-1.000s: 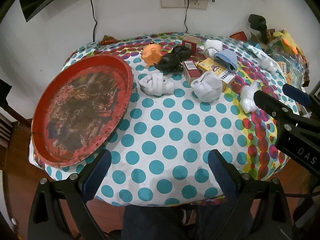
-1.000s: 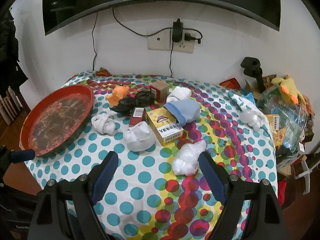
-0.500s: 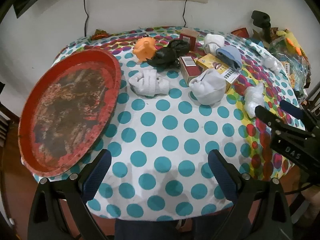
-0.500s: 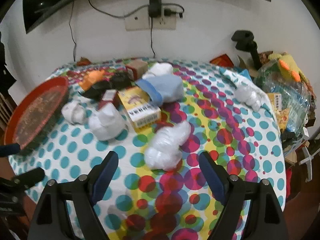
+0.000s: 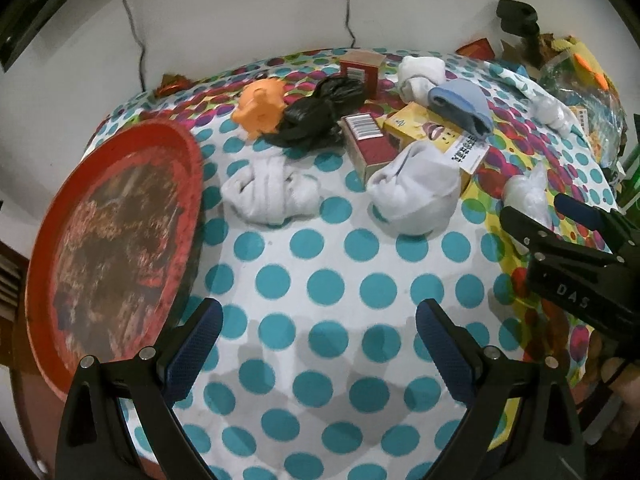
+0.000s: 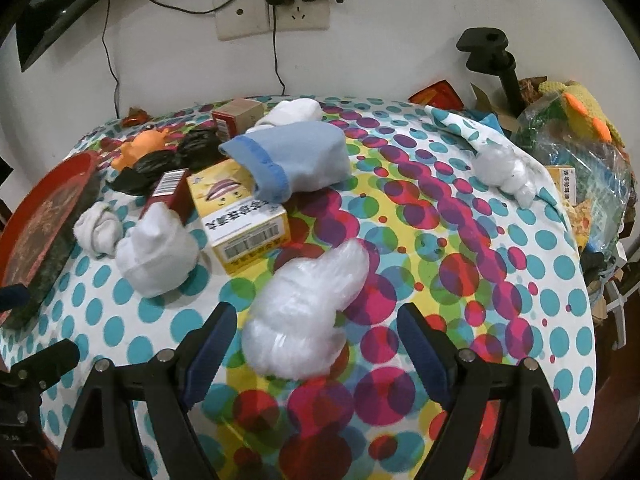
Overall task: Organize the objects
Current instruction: 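Move both grippers toward the white sock and the clear plastic bag, then grasp the white rolled sock with left while right grasps the clear plastic bag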
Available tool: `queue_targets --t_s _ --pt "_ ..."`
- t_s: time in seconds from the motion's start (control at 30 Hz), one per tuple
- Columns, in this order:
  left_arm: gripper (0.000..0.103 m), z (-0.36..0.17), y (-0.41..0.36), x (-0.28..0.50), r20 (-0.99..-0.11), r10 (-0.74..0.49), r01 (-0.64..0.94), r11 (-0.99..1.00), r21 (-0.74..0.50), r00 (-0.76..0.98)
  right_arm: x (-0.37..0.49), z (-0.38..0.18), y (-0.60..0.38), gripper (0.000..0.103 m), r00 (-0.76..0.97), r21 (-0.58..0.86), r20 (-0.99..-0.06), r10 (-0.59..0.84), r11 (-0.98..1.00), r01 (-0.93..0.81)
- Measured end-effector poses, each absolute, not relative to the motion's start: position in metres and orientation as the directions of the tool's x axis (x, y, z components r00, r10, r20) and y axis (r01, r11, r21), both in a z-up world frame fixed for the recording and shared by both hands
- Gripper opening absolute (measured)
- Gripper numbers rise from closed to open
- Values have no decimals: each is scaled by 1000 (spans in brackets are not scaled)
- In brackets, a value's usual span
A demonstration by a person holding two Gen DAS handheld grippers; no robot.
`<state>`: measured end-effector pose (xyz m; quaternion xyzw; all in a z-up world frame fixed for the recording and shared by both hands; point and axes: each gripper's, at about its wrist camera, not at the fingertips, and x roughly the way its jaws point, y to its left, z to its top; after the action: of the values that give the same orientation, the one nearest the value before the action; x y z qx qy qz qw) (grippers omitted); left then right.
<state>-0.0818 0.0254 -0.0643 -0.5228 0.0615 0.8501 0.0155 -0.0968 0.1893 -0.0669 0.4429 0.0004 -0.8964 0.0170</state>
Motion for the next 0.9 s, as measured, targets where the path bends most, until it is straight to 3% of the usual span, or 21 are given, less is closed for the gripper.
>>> queue_targets --t_s 0.2,0.33,0.43,0.53,0.9 --pt "97 -71 37 -96 -893 -27 -123 -988 92 -450 -104 -72 193 84 -613 27 -789 -45 -999 39" --pt "97 -75 44 -105 -893 -23 -148 -984 101 -450 -106 -77 195 62 -610 27 -791 -48 -999 44" --pt "97 -78 49 -111 -896 -16 -156 -983 95 -443 -106 -76 196 57 -618 24 -784 -51 -998 52" --pt "97 -80 56 -117 -896 -16 -159 -983 96 -444 -105 -75 200 41 -630 39 -774 -66 -998 56" --pt "91 -72 77 -131 -873 30 -207 -975 83 -488 -103 -76 204 39 -644 53 -760 -85 -996 69"
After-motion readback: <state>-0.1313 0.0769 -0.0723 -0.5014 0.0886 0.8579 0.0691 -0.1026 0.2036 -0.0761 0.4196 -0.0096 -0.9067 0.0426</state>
